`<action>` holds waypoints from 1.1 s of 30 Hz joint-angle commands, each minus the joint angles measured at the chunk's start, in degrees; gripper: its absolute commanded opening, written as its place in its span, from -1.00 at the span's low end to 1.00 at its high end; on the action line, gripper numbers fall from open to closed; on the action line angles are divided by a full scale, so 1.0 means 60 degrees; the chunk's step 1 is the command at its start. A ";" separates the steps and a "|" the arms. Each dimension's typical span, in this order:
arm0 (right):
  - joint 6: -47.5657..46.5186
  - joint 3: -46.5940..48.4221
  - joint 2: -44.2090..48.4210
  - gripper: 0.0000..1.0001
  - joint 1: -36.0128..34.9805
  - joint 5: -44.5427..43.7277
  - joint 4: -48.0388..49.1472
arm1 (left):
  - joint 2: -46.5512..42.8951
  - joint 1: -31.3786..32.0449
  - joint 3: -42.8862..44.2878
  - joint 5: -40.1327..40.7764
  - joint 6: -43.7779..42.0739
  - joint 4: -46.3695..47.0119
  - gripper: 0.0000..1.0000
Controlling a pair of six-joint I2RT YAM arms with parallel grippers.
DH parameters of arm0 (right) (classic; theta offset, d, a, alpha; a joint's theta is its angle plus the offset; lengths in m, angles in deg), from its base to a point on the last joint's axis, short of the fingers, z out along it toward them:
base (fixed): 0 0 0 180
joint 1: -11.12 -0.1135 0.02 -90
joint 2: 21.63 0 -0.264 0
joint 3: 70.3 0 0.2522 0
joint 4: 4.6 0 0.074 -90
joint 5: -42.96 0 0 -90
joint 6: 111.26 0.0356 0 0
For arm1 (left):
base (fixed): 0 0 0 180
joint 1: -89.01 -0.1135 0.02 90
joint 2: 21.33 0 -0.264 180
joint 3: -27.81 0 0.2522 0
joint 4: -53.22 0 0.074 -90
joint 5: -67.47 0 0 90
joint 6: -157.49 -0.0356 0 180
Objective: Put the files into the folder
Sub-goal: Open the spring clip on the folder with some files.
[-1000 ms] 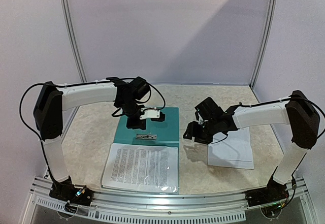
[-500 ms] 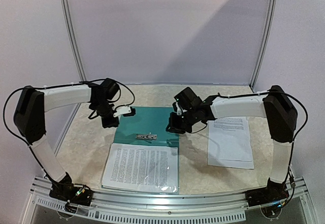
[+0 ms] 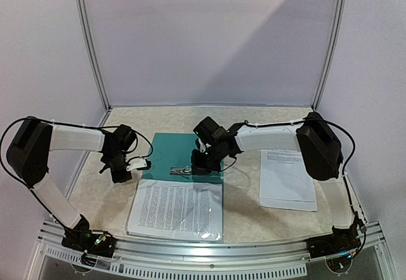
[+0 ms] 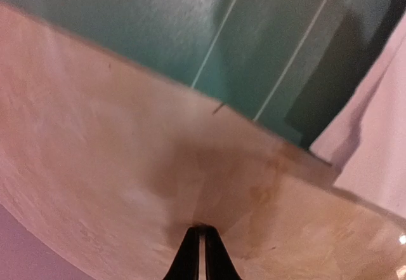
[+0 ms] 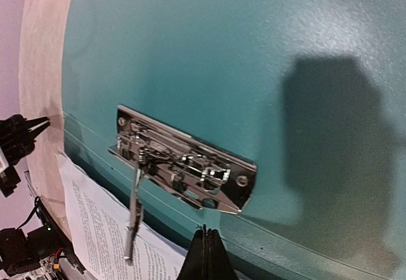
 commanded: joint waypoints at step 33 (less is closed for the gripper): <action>-0.1232 0.2788 0.0806 -0.53 -0.0172 -0.2012 -0.3035 | -0.0707 -0.0419 0.0760 -0.0537 0.0279 -0.0460 -0.74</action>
